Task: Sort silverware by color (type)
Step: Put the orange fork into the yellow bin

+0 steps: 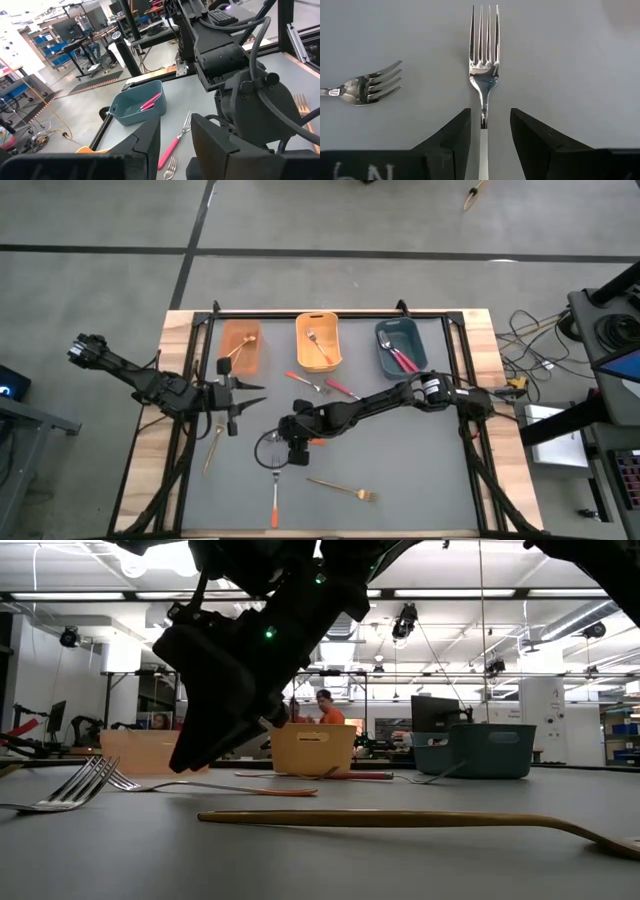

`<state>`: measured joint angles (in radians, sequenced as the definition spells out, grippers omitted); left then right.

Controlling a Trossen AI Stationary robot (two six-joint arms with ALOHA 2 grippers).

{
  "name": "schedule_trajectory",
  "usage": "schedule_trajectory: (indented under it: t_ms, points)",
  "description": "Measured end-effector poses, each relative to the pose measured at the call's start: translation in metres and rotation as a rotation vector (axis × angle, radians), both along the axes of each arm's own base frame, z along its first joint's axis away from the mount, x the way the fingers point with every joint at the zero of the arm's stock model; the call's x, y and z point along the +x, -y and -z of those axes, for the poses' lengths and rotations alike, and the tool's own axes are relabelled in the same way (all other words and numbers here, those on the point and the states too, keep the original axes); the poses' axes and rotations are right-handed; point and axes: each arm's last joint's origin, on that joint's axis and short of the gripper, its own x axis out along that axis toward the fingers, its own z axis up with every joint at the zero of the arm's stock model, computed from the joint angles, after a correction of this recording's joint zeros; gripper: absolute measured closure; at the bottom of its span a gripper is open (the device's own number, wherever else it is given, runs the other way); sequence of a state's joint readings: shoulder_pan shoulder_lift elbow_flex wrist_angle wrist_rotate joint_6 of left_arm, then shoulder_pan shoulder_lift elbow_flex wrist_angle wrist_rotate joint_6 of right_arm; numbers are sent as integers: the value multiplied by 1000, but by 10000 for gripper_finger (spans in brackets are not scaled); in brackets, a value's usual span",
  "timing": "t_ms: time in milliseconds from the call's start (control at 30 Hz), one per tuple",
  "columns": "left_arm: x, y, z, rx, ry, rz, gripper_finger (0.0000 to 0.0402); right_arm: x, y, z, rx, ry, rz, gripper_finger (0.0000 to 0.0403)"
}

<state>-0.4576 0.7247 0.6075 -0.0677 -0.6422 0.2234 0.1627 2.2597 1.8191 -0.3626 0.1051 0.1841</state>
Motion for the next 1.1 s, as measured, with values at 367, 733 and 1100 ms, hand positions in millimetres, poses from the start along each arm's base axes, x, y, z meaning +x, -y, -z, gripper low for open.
schedule_trajectory:
  t_ms: [367,733,1100]
  points:
    - [0,0,0,0,0,0,310,3,0,21,2,-26,14,275]
    - [0,0,0,4,-1,0,310,4,0,30,-1,-40,15,277]
    - [0,0,0,3,-1,0,310,5,0,31,-7,-32,4,324]
